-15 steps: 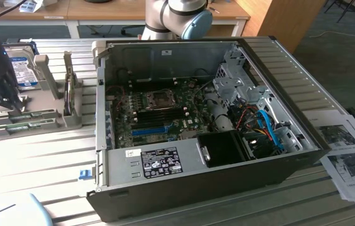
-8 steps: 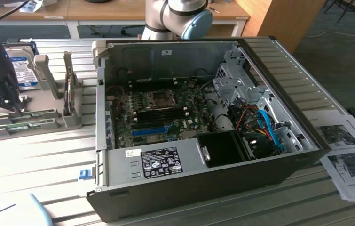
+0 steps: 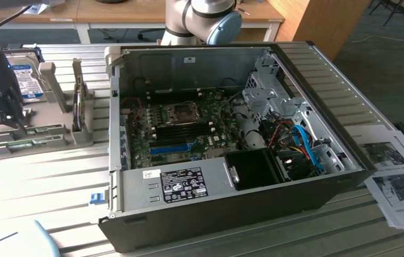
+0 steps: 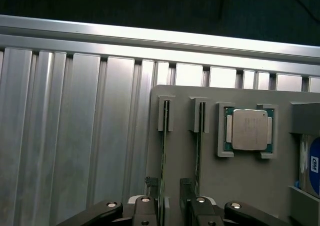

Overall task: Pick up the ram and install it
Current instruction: 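Pick up the ram and move it above insertion slot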

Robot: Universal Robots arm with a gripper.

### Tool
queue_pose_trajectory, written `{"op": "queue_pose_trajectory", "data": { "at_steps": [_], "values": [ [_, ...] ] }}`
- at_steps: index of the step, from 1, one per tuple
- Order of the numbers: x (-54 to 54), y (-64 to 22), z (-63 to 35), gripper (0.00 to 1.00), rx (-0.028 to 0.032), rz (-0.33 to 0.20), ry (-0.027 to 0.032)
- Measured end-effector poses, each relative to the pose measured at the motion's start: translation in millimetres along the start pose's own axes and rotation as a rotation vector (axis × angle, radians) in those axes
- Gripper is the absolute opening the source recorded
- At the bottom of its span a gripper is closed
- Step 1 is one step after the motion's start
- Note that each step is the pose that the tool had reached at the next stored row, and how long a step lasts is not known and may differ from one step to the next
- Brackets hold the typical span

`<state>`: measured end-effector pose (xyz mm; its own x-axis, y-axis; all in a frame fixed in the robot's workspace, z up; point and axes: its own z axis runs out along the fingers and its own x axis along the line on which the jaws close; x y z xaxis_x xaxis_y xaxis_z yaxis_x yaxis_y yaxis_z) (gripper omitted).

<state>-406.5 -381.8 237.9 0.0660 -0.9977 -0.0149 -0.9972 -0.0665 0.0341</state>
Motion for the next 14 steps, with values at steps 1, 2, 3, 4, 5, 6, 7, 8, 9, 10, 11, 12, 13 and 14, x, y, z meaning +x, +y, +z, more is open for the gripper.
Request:
{"op": "queue_pose_trajectory", "data": {
  "at_steps": [1,2,3,4,5,6,7,8,9,10,11,12,13,14],
  "values": [
    [0.0,0.0,0.6,0.31,0.0,0.0,0.0],
    [0.0,0.0,1.2,0.31,0.0,0.0,-0.0001],
    [0.0,-0.1,1.8,0.31,0.0,0.0,-0.0001],
    [0.0,-0.1,2.4,0.31,0.0,0.0,-0.0001],
    [0.0,-0.1,3.1,0.31,0.0,0.0,0.0],
    [0.1,-0.1,3.7,0.31,0.0,0.0,0.0],
    [0.1,-0.1,4.3,0.31,-0.0001,0.0,0.0],
    [0.1,-0.2,4.9,0.31,0.0,0.0,-0.0001],
    [0.1,-0.2,5.5,0.31,0.0,0.0,-0.0001],
    [0.1,-0.2,6.1,0.31,0.0,0.0,-0.0001],
    [0.1,-0.2,6.7,0.31,0.0,0.0,0.0],
    [0.1,-0.3,7.4,0.31,0.0,0.0,-0.0001],
    [0.1,-0.2,7.9,0.31,-0.0001,0.0,0.0],
    [0.1,-0.3,8.6,0.31,0.0,0.0,-0.0001]
  ]
}}
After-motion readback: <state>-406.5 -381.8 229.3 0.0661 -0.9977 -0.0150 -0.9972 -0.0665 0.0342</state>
